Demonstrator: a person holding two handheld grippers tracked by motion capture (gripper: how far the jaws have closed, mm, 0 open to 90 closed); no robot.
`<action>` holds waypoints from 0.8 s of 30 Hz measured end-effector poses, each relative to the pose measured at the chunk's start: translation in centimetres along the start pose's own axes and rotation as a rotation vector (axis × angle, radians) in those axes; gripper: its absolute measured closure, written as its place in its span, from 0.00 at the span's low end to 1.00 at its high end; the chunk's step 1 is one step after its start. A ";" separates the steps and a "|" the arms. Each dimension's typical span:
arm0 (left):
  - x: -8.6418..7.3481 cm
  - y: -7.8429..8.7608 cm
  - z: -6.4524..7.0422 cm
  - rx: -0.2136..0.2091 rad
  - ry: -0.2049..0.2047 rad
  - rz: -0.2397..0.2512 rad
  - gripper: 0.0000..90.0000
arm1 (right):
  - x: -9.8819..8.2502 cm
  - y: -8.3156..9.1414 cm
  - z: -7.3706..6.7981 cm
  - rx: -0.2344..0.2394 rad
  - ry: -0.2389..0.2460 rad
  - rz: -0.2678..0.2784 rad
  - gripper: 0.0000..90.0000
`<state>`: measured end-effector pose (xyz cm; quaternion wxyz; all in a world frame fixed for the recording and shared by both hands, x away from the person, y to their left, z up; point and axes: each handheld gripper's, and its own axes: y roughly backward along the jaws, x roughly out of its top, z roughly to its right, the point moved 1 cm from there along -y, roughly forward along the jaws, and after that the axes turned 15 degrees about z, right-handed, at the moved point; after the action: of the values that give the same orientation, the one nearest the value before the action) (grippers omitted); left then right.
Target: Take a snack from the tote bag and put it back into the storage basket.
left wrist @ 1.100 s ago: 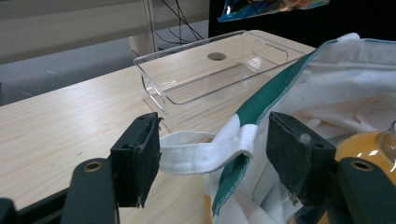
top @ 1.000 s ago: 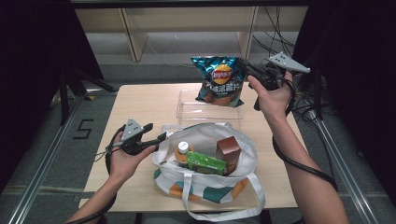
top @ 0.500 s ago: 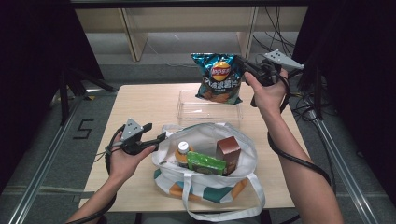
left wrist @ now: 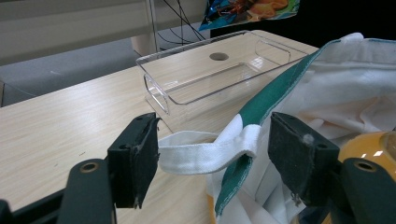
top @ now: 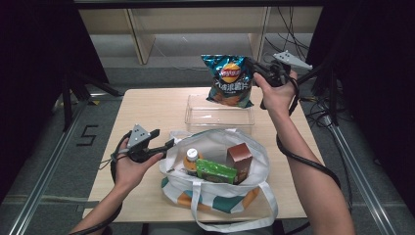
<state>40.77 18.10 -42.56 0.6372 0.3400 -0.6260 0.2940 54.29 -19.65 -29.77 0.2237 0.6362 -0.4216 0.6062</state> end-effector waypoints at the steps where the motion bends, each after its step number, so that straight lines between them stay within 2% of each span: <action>1: 0.0 0.0 0.0 0.001 0.000 0.001 0.37 | -0.1 -0.1 0.0 -0.003 -0.010 -0.003 1.00; 3: 0.0 0.0 0.0 0.005 0.005 0.002 0.37 | -0.3 -0.3 0.2 -0.004 -0.002 -0.009 1.00; 5: 0.0 0.1 -0.1 0.008 -0.007 -0.004 0.37 | -0.5 -0.5 0.1 -0.008 -0.015 -0.005 1.00; 10: 0.1 0.1 0.0 0.005 -0.006 -0.002 0.37 | -1.0 -1.1 0.1 -0.015 -0.027 -0.023 1.00; 11: 0.1 0.1 0.0 0.005 -0.008 -0.002 0.37 | -1.1 -1.2 0.3 -0.007 -0.011 -0.015 1.00; 16: 0.1 0.1 -0.1 0.005 -0.010 0.002 0.37 | -1.5 -1.6 0.5 -0.021 -0.022 -0.010 1.00; 17: 0.1 0.1 -0.1 0.005 -0.010 0.002 0.37 | -1.6 -1.6 0.5 -0.033 -0.036 -0.021 1.00; 18: 0.1 0.2 0.1 0.017 0.007 -0.006 0.37 | -1.7 -1.6 0.7 -0.030 -0.024 -0.025 1.00; 21: 0.0 0.2 0.1 0.018 0.012 -0.007 0.37 | -2.0 -1.9 1.0 -0.036 -0.027 -0.026 1.00; 24: 0.0 0.1 0.0 0.010 0.001 -0.003 0.37 | -2.4 -2.0 1.2 -0.057 -0.047 -0.040 1.00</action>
<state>40.66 18.11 -42.52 0.6361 0.3442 -0.6237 0.2963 56.83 -18.87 -31.83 0.2438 0.6520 -0.4310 0.5741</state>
